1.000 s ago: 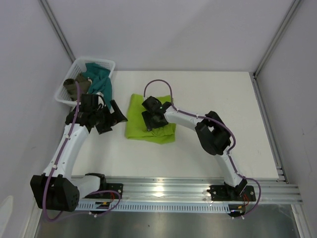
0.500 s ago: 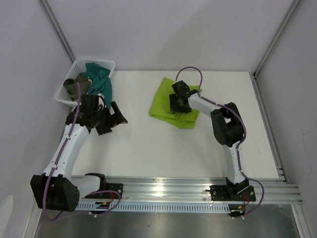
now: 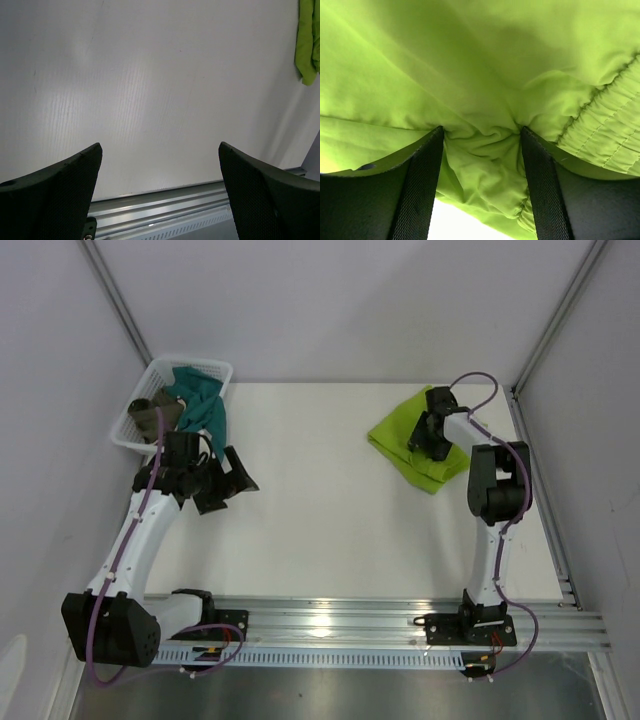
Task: Fold and stack the shorts
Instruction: Neatly place the folded shorts to the corner
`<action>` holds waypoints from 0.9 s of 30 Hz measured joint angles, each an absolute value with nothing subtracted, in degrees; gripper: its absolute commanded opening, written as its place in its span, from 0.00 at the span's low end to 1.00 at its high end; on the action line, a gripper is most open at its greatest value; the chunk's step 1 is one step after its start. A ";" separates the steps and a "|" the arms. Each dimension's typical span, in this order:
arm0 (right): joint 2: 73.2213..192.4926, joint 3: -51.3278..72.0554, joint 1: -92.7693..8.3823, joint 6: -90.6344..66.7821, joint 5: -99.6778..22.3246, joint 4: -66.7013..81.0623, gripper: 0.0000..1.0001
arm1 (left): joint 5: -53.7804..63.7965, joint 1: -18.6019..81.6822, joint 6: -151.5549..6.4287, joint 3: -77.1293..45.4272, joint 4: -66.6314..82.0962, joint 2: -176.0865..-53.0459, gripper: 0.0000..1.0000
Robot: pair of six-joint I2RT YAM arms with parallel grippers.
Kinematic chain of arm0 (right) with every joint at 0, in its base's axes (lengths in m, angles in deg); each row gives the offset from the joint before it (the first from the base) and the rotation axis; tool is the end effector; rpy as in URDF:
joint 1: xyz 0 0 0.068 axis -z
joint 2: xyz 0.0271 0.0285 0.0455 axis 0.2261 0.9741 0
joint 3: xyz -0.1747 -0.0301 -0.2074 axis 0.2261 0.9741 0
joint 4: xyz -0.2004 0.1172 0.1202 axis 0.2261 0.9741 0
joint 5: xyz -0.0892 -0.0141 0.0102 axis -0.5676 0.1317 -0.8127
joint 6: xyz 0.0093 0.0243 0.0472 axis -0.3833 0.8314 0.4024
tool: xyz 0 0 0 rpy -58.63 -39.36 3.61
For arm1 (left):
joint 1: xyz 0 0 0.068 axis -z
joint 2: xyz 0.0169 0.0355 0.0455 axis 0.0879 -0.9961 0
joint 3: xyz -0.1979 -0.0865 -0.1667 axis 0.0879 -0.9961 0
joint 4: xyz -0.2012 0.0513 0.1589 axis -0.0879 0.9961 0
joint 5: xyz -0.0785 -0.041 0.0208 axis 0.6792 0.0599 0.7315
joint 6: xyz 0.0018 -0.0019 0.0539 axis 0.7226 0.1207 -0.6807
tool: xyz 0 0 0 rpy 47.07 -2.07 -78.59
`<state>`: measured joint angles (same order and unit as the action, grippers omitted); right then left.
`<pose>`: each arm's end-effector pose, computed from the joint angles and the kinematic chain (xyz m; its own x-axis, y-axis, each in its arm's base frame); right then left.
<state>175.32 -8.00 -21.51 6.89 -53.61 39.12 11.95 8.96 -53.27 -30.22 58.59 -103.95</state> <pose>0.4554 0.0631 0.1684 -0.8256 0.3113 -0.4706 0.2998 0.9486 0.1014 0.2179 -0.0244 0.2926 -0.8171 -0.4405 -0.3719 -0.2402 0.8466 -0.4749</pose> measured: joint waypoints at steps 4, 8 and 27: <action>175.06 -7.21 -19.59 17.09 -53.24 38.35 0.65 | 11.95 8.99 -53.31 -30.35 58.89 -103.91 0.99; 175.45 -8.24 -18.94 25.60 -55.11 39.38 0.65 | 11.93 8.96 -53.34 -31.09 59.22 -103.47 0.99; 185.07 -24.59 -8.92 41.97 -57.83 49.22 0.65 | 11.93 8.96 -53.34 -33.98 61.65 -99.47 0.99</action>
<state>185.07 -24.59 -8.92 41.97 -57.83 49.22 11.93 8.96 -53.34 -33.98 61.65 -99.47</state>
